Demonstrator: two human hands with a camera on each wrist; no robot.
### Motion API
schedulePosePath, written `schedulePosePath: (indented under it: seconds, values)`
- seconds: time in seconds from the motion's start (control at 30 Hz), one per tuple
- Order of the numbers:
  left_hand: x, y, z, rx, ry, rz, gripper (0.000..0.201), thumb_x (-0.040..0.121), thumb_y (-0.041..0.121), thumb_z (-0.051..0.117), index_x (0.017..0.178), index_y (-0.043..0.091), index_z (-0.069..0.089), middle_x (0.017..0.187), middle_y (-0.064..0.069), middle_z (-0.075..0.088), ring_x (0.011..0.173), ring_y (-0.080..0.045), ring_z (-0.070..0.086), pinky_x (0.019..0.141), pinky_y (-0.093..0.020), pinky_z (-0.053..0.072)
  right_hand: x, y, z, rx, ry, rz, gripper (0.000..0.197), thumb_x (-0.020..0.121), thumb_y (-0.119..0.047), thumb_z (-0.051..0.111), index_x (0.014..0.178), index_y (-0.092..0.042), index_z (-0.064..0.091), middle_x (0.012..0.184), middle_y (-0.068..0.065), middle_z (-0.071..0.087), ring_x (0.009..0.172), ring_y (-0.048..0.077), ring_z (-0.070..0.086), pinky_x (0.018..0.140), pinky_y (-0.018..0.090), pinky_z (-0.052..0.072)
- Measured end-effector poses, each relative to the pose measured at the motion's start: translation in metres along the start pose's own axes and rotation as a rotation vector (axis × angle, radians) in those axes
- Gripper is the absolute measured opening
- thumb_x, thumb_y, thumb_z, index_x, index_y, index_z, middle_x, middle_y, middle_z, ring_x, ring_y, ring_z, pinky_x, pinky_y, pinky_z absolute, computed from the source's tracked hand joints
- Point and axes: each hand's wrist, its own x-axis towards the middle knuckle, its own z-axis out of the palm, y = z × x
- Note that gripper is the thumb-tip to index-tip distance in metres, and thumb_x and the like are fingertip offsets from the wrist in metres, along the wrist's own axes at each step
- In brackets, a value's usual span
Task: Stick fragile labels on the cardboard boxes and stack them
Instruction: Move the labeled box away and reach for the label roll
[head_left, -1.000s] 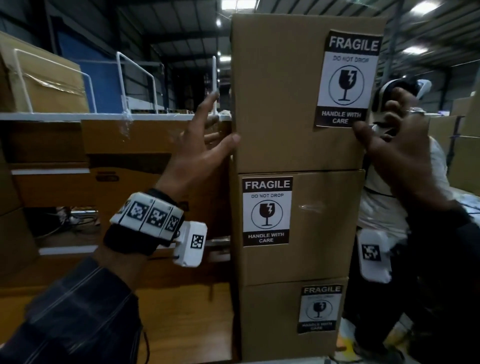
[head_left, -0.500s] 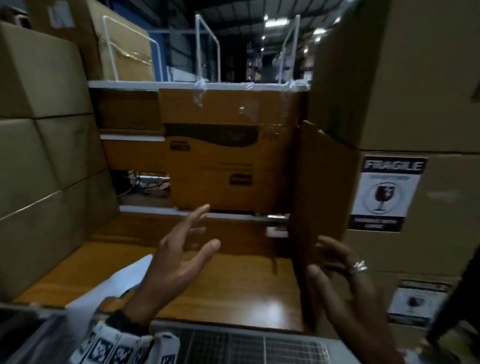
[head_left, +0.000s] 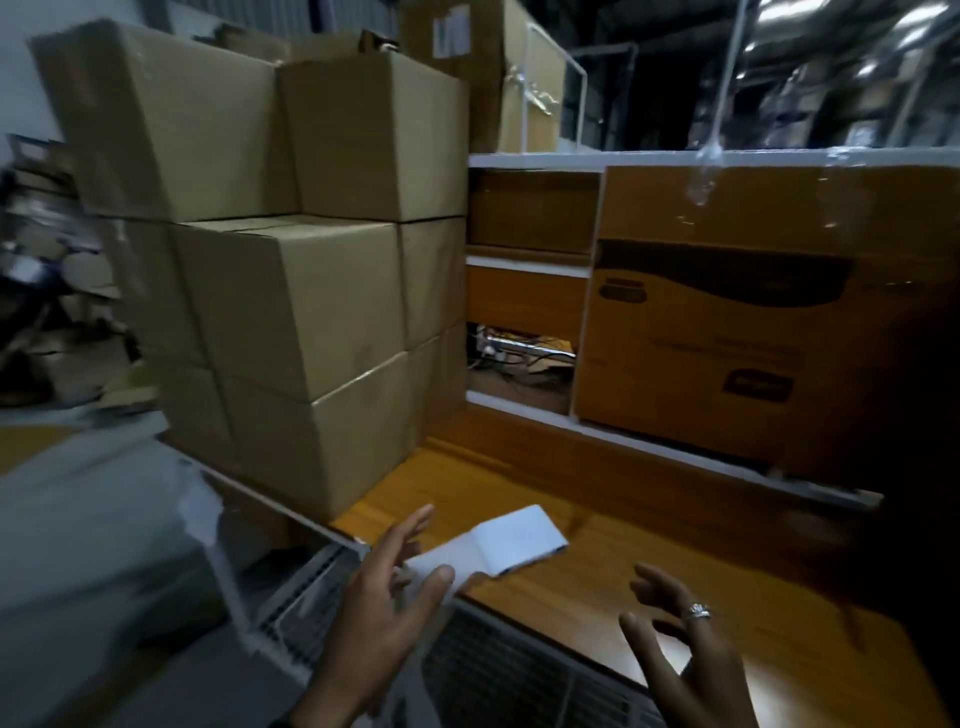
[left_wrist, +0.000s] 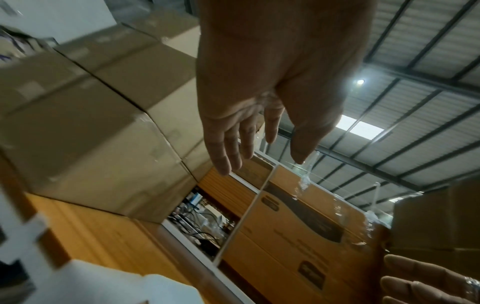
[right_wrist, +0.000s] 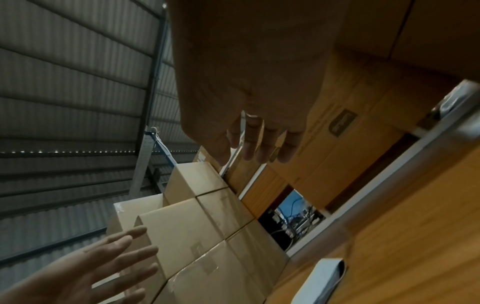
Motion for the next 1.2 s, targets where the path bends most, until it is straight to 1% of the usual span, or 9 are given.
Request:
schedulePosePath:
  seconds: [0.23,0.37,0.5,0.73,0.87,0.97,1.03,1.1,1.2]
  values:
    - [0.032,-0.029,-0.069,0.016,0.173,-0.041,0.054,0.086,0.052,0.07,0.131,0.069,0.046,0.134,0.039,0.052,0.126,0.01,0.05,0.093,-0.022,0.049,0.051,-0.018,0.096,0.066,-0.098,-0.045,0.066,0.083,-0.015,0.082,0.122,-0.061,0.056,0.115,-0.03,0.069,0.11,-0.009,0.063,0.087,0.014,0.051]
    - [0.062,-0.038,-0.102,0.047,0.244,-0.023,0.052,0.087,0.051,0.069,0.128,0.072,0.045,0.137,0.034,0.052,0.127,0.011,0.049,0.096,-0.024,0.049,0.095,-0.036,0.149,0.134,-0.161,-0.081,0.043,0.085,-0.028,0.075,0.118,-0.052,0.062,0.11,-0.02,0.072,0.11,-0.008,0.062,0.085,0.021,0.053]
    - [0.103,-0.052,-0.135,0.104,0.321,0.017,0.054,0.089,0.047,0.07,0.135,0.064,0.046,0.141,0.034,0.05,0.13,0.007,0.049,0.101,-0.03,0.05,0.149,-0.057,0.199,0.184,-0.254,-0.131,0.051,0.091,-0.021,0.075,0.122,-0.051,0.048,0.121,-0.022,0.062,0.114,-0.007,0.057,0.091,0.028,0.051]
    - [0.181,-0.061,-0.189,0.176,0.443,0.067,0.055,0.092,0.043,0.068,0.142,0.05,0.048,0.142,0.028,0.05,0.127,0.009,0.05,0.099,-0.024,0.049,0.237,-0.098,0.285,0.229,-0.334,-0.286,0.05,0.09,-0.041,0.073,0.129,-0.055,0.045,0.131,-0.028,0.05,0.12,-0.011,0.049,0.091,0.021,0.049]
    - [0.213,-0.075,-0.215,0.189,0.504,0.058,0.054,0.094,0.038,0.065,0.143,0.043,0.045,0.13,0.034,0.049,0.116,0.023,0.049,0.098,-0.022,0.048,0.265,-0.126,0.34,0.245,-0.327,-0.385,0.066,0.09,-0.046,0.074,0.145,-0.046,0.037,0.141,-0.03,0.038,0.133,-0.007,0.039,0.105,0.023,0.043]
    - [0.232,-0.09,-0.236,0.217,0.539,0.042,0.054,0.097,0.032,0.064,0.147,0.041,0.045,0.137,0.02,0.055,0.123,0.006,0.054,0.097,-0.027,0.05,0.277,-0.147,0.377,0.222,-0.312,-0.389,0.09,0.086,-0.051,0.076,0.157,-0.037,0.024,0.159,-0.019,0.022,0.142,-0.002,0.026,0.108,0.014,0.031]
    - [0.245,-0.101,-0.253,0.235,0.556,0.049,0.054,0.098,0.028,0.064,0.147,0.039,0.046,0.145,0.009,0.055,0.13,-0.009,0.054,0.096,-0.027,0.05,0.281,-0.16,0.399,0.195,-0.298,-0.38,0.104,0.083,-0.054,0.078,0.162,-0.032,0.013,0.165,-0.015,0.01,0.146,0.002,0.019,0.113,0.021,0.028]
    - [0.257,-0.108,-0.269,0.223,0.561,0.044,0.054,0.097,0.028,0.065,0.147,0.039,0.046,0.148,0.006,0.053,0.133,-0.013,0.052,0.098,-0.03,0.049,0.283,-0.166,0.414,0.173,-0.27,-0.376,0.108,0.084,-0.049,0.08,0.163,-0.028,0.01,0.167,-0.011,0.007,0.151,0.007,0.016,0.118,0.029,0.025]
    - [0.272,-0.112,-0.288,0.193,0.536,0.048,0.055,0.097,0.033,0.064,0.148,0.04,0.044,0.15,0.007,0.051,0.134,-0.015,0.052,0.103,-0.038,0.049,0.282,-0.166,0.425,0.172,-0.205,-0.365,0.104,0.085,-0.039,0.082,0.163,-0.027,0.013,0.167,-0.01,0.01,0.149,0.004,0.018,0.118,0.023,0.024]
